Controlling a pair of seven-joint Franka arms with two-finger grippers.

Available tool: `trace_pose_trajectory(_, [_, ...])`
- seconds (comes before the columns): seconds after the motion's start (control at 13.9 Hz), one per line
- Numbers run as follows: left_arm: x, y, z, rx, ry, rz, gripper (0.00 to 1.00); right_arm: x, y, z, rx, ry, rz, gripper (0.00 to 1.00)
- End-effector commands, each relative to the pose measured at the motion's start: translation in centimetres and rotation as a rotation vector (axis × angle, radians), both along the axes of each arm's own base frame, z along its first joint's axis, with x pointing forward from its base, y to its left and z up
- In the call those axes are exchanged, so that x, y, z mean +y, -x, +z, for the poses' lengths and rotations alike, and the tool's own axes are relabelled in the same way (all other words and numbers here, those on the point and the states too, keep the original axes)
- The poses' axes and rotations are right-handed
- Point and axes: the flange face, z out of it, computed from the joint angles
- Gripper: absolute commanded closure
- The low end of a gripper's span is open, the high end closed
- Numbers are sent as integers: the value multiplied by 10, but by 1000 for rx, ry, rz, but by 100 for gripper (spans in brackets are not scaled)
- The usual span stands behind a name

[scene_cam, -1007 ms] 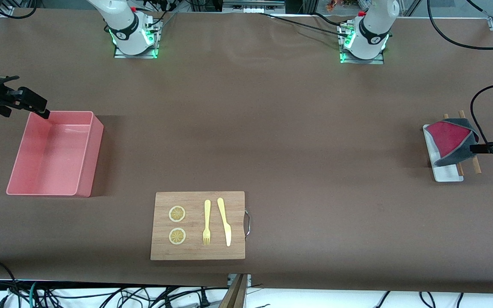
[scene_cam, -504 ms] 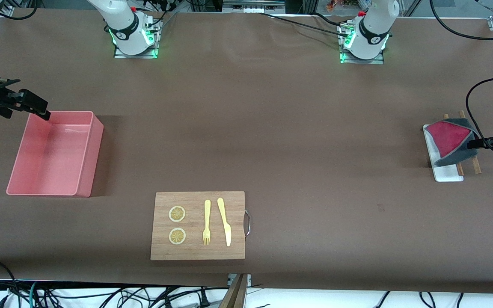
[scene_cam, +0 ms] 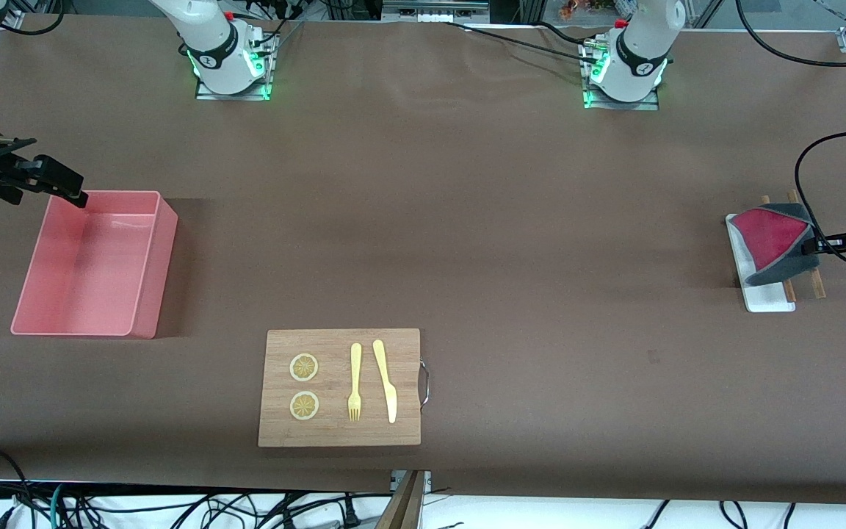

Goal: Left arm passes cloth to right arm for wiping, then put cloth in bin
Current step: 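Reach the left gripper to the grey cloth on the stand and grasp it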

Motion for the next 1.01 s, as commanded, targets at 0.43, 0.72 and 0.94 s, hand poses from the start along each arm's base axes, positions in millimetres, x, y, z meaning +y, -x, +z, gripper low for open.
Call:
trace_pose_trajectory(0.43, [-2,-2,-4,-21,27,-4,85,2,-6,-10,23,11,22,0])
trace_pose_trajectory(0.72, [-2,-2,-4,-23,32,-1,95,2,-16,-41,81,13,24,0])
trace_pose_trajectory(0.94, [-3,-2,-4,-22,33,2,100,4,-19,-48,94,11,27,0])
